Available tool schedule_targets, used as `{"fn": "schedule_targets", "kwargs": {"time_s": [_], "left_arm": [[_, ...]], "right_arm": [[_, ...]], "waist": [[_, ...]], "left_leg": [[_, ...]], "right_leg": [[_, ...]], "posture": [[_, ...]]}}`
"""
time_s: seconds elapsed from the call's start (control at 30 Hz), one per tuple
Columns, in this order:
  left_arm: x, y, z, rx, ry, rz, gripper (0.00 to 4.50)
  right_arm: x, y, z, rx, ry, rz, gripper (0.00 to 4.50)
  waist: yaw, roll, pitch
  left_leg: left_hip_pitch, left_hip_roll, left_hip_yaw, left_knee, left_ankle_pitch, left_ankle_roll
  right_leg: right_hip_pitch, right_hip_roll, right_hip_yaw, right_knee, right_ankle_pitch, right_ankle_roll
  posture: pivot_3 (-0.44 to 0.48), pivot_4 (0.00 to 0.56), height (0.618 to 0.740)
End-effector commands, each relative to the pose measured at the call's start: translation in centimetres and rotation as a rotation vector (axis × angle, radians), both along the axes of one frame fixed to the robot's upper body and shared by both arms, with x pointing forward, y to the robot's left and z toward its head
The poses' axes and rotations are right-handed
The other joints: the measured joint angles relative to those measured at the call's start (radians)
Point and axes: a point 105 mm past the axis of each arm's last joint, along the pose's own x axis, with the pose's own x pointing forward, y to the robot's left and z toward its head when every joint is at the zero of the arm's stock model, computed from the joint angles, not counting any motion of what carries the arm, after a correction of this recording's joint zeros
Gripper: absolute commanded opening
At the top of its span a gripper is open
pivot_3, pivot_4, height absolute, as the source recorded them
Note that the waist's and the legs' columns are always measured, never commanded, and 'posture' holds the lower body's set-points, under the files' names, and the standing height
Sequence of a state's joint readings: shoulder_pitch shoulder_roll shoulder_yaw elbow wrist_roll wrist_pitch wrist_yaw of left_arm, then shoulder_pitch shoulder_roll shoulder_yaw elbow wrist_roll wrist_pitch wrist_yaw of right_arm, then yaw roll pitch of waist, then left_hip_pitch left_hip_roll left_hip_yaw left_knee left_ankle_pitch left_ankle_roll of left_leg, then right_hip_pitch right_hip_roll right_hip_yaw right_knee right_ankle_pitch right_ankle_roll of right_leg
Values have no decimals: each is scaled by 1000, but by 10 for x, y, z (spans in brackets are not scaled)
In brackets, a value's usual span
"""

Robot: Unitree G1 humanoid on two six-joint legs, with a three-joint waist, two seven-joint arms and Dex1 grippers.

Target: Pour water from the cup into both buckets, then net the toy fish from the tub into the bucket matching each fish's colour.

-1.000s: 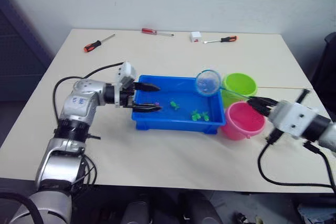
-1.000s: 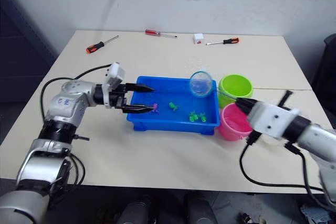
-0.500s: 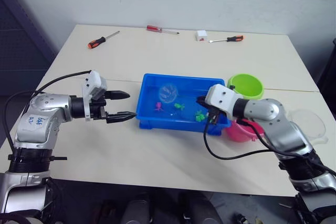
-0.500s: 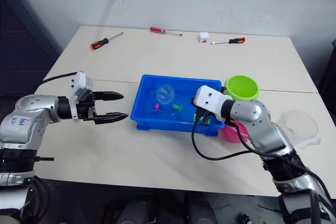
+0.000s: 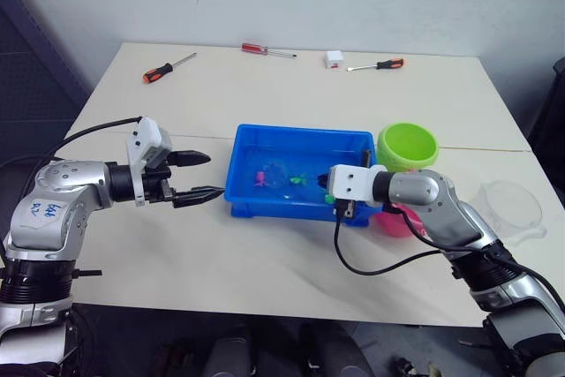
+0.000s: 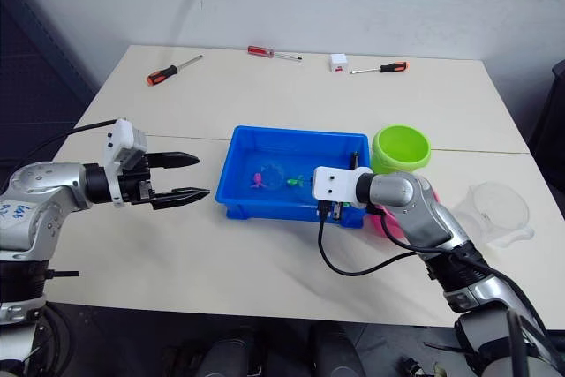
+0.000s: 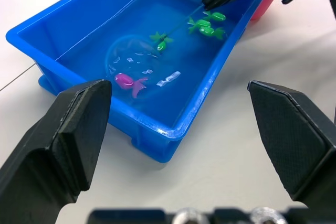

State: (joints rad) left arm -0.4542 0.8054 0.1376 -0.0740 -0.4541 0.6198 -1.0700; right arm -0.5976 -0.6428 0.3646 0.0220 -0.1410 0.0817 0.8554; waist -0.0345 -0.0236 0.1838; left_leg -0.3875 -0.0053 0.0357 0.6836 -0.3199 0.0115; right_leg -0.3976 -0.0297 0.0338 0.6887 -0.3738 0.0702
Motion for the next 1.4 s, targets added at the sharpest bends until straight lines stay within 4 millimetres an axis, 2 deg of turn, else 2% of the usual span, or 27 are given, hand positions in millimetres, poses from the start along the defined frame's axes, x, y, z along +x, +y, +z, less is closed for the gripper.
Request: {"fn": "schedule_targets", "kwargs": {"time_s": [0.03, 0.17, 0.33, 0.47, 0.57, 0.67, 0.83, 0.97, 1.17, 1.33, 1.4], "left_arm": [[-1, 1, 12, 2, -54, -9, 4476], [2, 0, 13, -1, -59, -12, 4476], [5, -3, 16, -20, -65, -35, 4476], [-2, -24, 37, -172, -35, -146, 4476], [-1, -38, 32, -134, -45, -207, 4476], [5, -57, 35, -166, -59, -271, 4476], [4, -90, 34, -188, -49, -419, 4476], [3, -109, 31, -200, -23, -518, 4476], [7, -134, 29, -214, -5, -639, 4476], [11, -144, 27, -212, -6, -682, 4476], [12, -147, 25, -205, -9, -694, 4476]], "right_arm": [[-8, 5, 13, 106, 50, -6, 0], [-15, 10, 15, 273, 217, -67, 0], [-23, -1, 23, 394, 361, -153, 0], [-32, -25, 35, 475, 391, -221, 0], [-39, -46, 39, 541, 385, -288, 0], [-58, -76, 44, 593, 352, -364, 0], [-90, -121, 54, 694, 280, -519, 0], [-121, -139, 61, 733, 237, -546, 0], [-158, -172, 62, 696, 107, -721, 0], [-178, -179, 58, 551, 34, -765, 0], [-184, -183, 57, 433, -21, -775, 0]], "waist": [[1, 0, 0], [1, 0, 0], [5, 0, 0], [11, 0, 0], [10, 0, 0], [11, 0, 0], [13, 0, 0], [7, 0, 0], [9, 0, 0], [6, 0, 0], [8, 0, 0]], "left_leg": [[0, 0, 0, 0, 0, 0], [0, 0, 0, 0, 0, 0], [0, 0, 0, 0, 0, 0], [-1, 0, -1, -1, 0, 0], [-2, 0, -2, -1, -1, 1], [-2, 0, -1, -1, -1, 1], [-2, 0, -1, -1, -1, 1], [0, 0, -1, -2, 0, 0], [2, 0, -1, -2, 0, 0], [2, 0, 0, -2, 0, 0], [3, 0, 0, -2, 0, 0]], "right_leg": [[0, 0, 0, 0, 0, 0], [0, 0, 0, 0, 0, 0], [0, 0, 0, 0, 0, 0], [0, -1, -2, 0, 0, 0], [1, 0, -2, -2, 0, 0], [1, 0, -2, -2, 0, 0], [2, 0, -1, -3, 0, 0], [3, 1, 0, -6, 0, 0], [5, 2, 0, -6, 0, 0], [5, 2, 1, -6, 0, 0], [5, 2, 2, -6, 0, 0]], "posture": [[0, 150, 740], [0, 150, 740], [0, 150, 740], [0, 150, 740], [0, 150, 740], [0, 150, 740], [0, 150, 740], [0, 150, 740], [0, 150, 740], [0, 150, 740], [0, 150, 740]]}}
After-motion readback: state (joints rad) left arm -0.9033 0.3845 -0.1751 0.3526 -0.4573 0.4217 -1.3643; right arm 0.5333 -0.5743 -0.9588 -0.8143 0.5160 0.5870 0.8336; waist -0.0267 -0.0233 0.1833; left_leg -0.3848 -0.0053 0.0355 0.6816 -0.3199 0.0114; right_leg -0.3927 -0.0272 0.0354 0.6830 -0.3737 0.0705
